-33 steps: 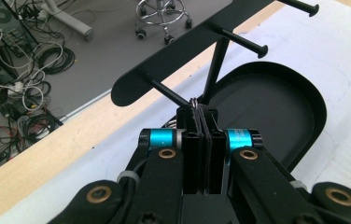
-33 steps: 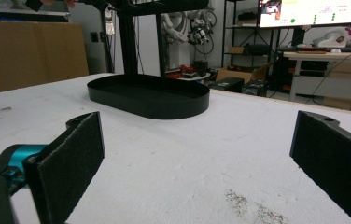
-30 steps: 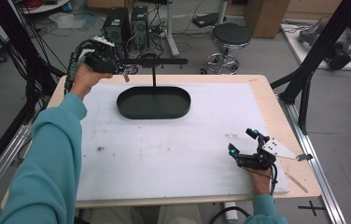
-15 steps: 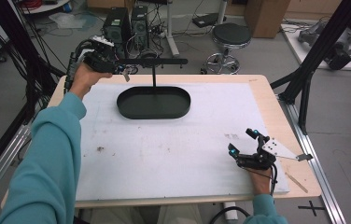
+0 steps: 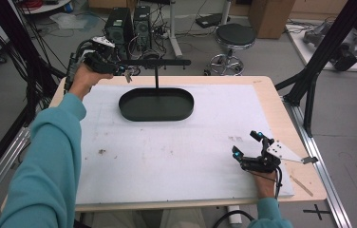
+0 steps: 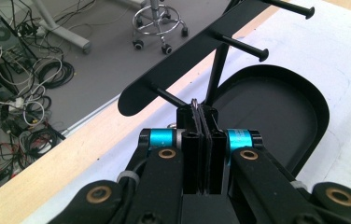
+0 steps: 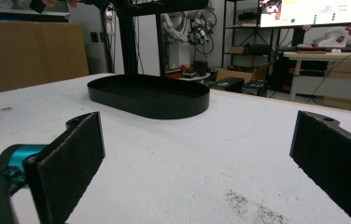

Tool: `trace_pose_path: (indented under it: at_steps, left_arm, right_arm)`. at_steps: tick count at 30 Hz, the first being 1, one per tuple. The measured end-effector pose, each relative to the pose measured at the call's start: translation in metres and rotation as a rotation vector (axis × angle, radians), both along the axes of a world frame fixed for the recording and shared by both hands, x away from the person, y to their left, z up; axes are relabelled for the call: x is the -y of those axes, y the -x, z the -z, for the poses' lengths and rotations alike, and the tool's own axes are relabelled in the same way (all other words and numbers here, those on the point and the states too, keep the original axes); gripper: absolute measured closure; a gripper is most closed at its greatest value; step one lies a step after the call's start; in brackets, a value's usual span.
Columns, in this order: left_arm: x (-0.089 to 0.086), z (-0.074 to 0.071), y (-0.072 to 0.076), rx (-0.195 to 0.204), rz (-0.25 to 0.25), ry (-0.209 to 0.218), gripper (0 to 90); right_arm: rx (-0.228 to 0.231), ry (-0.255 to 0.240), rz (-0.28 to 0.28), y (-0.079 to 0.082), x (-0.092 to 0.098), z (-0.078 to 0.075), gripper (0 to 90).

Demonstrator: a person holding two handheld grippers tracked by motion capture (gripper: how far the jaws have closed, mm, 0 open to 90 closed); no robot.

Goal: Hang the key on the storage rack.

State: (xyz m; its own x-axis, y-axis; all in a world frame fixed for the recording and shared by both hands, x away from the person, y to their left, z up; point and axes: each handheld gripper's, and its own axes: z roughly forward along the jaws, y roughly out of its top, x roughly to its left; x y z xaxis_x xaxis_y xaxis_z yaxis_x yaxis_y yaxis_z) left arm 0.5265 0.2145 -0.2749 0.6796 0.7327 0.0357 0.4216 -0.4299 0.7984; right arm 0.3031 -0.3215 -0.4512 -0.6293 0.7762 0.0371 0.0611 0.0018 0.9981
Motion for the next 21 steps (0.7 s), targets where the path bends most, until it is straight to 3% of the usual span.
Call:
trace_pose_path:
  at_steps: [6,14,20,21]
  left_arm:
    - [-0.0042,-0.0001,-0.0016,0.007,0.001,0.022,88.2]
    - [-0.0024,0.002,-0.0038,0.018,-0.012,0.014,88.1]
    - [-0.003,0.0026,-0.0054,0.058,-0.044,0.009,87.5]
    - [-0.0041,0.0021,-0.0057,0.072,-0.056,0.01,82.8]
  right_arm:
    - [-0.012,-0.004,-0.002,0.0008,-0.0004,0.0,2.2]
    - [-0.01,-0.001,0.0,0.0008,-0.0005,-0.0001,2.2]
    - [-0.011,-0.002,-0.001,0.0009,-0.0004,0.0,2.2]
    - [-0.011,-0.003,-0.001,0.0008,-0.0004,0.0,2.3]
